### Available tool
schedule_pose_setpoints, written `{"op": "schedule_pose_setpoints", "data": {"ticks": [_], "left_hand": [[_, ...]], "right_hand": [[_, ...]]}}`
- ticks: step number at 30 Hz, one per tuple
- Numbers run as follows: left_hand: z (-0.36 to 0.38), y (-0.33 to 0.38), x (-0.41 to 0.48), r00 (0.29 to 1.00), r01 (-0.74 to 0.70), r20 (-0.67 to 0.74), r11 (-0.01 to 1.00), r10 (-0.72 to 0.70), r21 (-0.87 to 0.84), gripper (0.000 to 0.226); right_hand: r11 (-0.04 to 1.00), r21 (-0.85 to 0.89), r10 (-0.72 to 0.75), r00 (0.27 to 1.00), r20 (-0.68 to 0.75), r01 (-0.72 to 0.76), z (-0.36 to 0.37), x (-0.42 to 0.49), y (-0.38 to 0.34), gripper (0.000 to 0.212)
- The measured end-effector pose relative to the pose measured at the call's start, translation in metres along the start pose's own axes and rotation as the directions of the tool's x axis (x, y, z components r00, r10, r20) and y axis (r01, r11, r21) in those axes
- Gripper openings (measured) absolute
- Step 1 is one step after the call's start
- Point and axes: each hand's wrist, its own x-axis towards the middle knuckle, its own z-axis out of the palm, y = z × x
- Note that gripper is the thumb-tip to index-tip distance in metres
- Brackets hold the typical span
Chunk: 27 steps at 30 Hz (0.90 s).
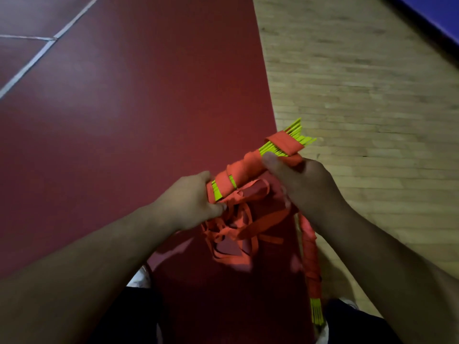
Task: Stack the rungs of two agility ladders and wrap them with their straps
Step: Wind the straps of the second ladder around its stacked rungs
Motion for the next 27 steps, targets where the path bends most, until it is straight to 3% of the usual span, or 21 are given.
{"op": "schedule_pose_setpoints", "data": {"ticks": [4, 8, 10, 14, 17, 20, 24, 27], "left_hand": [[0.0, 0.006, 0.001, 0.991, -0.12, 0.082, 0.982, 0.109, 0.145, 0.054], [0.006, 0.005, -0.003, 0.965, -0.201, 0.205, 0.963, 0.163, 0.181, 0.073], [0.01, 0.005, -0.005, 0.959, -0.236, 0.189, 0.965, 0.212, 0.117, 0.08], [0.004, 0.005, -0.006, 0.976, -0.176, 0.099, 0.972, 0.193, -0.156, 0.064], [-0.005, 0.005, -0.007, 0.955, -0.082, 0.244, 0.941, 0.168, -0.329, 0.056], [-0.01, 0.006, -0.01, 0.889, 0.059, 0.395, 0.794, 0.234, -0.605, 0.046], [-0.006, 0.014, -0.015, 0.813, 0.18, 0.511, 0.713, 0.28, -0.677, 0.065], [0.0, 0.02, -0.018, 0.78, 0.269, 0.54, 0.609, 0.316, -0.746, 0.063]], "right_hand": [[0.986, 0.094, 0.151, 0.982, -0.11, -0.141, 0.004, 0.003, -0.003, 0.053], [0.924, 0.253, 0.311, 0.948, -0.069, -0.285, 0.011, 0.003, 0.003, 0.067], [0.915, 0.277, 0.335, 0.935, -0.116, -0.293, 0.012, 0.004, 0.003, 0.065], [0.93, 0.331, 0.23, 0.954, -0.194, -0.157, 0.009, 0.006, -0.001, 0.036], [0.942, 0.333, 0.098, 0.982, -0.163, -0.039, 0.007, 0.004, 0.0, 0.026], [0.927, 0.374, -0.009, 0.998, -0.069, 0.034, 0.004, -0.002, 0.002, 0.025], [0.827, 0.543, -0.2, 0.979, 0.04, 0.146, 0.005, -0.005, -0.002, 0.006], [0.83, 0.548, -0.173, 0.983, 0.068, 0.108, 0.001, -0.003, 0.001, 0.016]]}}
